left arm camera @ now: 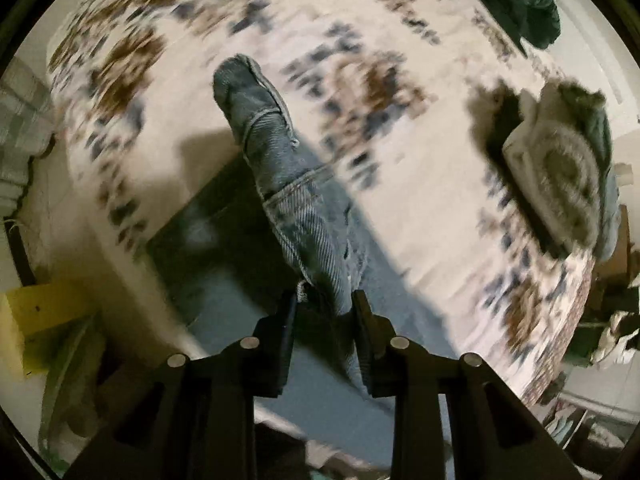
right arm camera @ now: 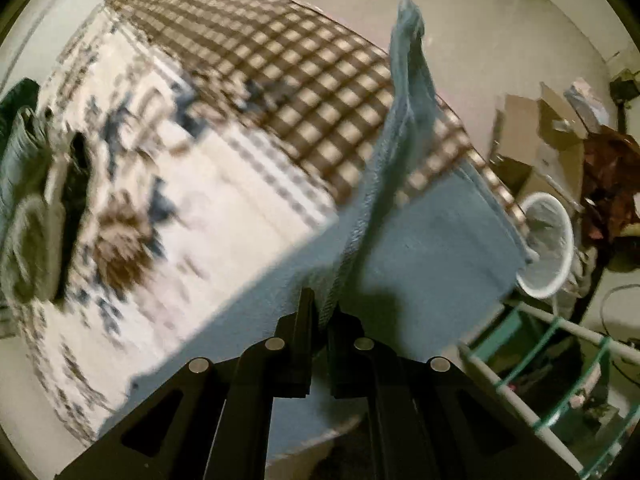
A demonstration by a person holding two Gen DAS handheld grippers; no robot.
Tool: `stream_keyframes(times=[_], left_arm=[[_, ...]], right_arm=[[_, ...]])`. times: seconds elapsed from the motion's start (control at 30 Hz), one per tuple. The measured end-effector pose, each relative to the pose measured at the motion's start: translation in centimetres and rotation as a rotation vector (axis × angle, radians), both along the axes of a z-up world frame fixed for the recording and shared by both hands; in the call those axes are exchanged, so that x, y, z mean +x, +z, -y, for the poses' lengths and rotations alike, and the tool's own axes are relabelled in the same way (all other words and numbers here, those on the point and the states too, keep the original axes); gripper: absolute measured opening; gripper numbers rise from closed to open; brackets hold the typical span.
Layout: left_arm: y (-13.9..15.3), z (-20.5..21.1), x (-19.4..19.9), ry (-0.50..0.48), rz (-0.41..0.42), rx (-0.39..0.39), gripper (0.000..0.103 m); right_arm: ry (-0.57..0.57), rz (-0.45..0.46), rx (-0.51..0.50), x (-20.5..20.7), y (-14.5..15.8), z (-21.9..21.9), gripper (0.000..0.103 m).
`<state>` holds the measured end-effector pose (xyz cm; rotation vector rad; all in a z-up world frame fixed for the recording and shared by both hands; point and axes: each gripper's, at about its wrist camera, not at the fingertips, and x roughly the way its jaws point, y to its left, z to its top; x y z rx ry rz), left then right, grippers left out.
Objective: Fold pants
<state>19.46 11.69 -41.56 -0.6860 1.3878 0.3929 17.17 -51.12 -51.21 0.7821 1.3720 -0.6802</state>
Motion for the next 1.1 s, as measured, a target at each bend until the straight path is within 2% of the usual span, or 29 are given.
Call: stream_keyframes(times=[0.1, 0.17, 0.2, 0.3, 0.37, 0.47, 0.53, 0.6, 0.63, 0.67, 0.7, 0.8, 0.97, 1.03, 1.07, 1.1], left_arm=[[-3.1, -0.7, -3.3, -0.025, -0.051, -0.006, 0.024], [-6.2, -0.9, -4.6, -0.035, -0.08, 0.005, 0.024], [-7.5, -0.9, -5.0, -0.042, -0.096, 0.01, 0.017], [-11.5, -1.4, -5.9, -0.033, -0.134, -0.003, 0.017], [-13.0, -1.6, -6.1, -0.026, -0.137, -0.011, 0.017], [-12.9, -1.2, -6.2, -0.038, -0.113, 0.009, 0.02], [-12.1, -0.7, -6.5, -0.047, -0.097, 0.024, 0.02], [-11.2, -0.3, -6.9, -0.045, -0.091, 0.024, 0.02], [-10.5, -0.1, -7.1, -0.042, -0.086, 0.026, 0.021], [-10.1, 0.2, -7.3, -0.041, -0.081, 0.025, 0.026], [-9.7, 0.5, -7.4, -0.039, -0.073, 0.025, 0.032], [-9.8, 1.4, -6.7, -0.043, -0.066, 0.025, 0.05], [-13.3, 2.0, -5.4, 0.018, -0.129, -0.004, 0.05], [-14.4, 2.0, -5.0, 0.033, -0.142, 0.0, 0.05], [-14.7, 2.0, -4.8, 0.044, -0.14, -0.002, 0.049], [-14.7, 1.8, -4.8, 0.047, -0.13, 0.004, 0.042]], right_arm=[[0.03, -0.036, -0.04, -3.8, -2.1, -1.0, 0.005], [0.046, -0.06, -0.066, -5.4, -4.4, -1.4, 0.005], [0.051, -0.073, -0.079, -6.1, -5.5, -1.8, 0.005], [0.049, -0.102, -0.094, -7.7, -8.6, -2.3, 0.005], [0.035, -0.119, -0.093, -8.3, -10.4, -2.3, 0.005], [0.012, -0.144, -0.065, -9.2, -12.4, -1.9, 0.006], [-0.017, -0.144, -0.009, -9.8, -13.5, -1.3, 0.013], [-0.036, -0.142, 0.045, -10.7, -14.0, -0.6, 0.04], [-0.044, -0.116, 0.076, -11.2, -14.0, -0.2, 0.047], [-0.054, -0.088, 0.1, -11.8, -13.8, 0.2, 0.059], [-0.064, -0.063, 0.116, -12.3, -13.5, 0.5, 0.063], [-0.134, 0.025, 0.176, -14.2, -12.9, 1.2, 0.063], [-0.261, 0.09, 0.255, -16.8, -14.7, 2.1, 0.063], [-0.276, 0.094, 0.244, -17.2, -15.3, 1.6, 0.062], [-0.272, 0.103, 0.219, -17.1, -15.1, 1.3, 0.055], [-0.26, 0.099, 0.188, -17.0, -14.9, 1.0, 0.037]])
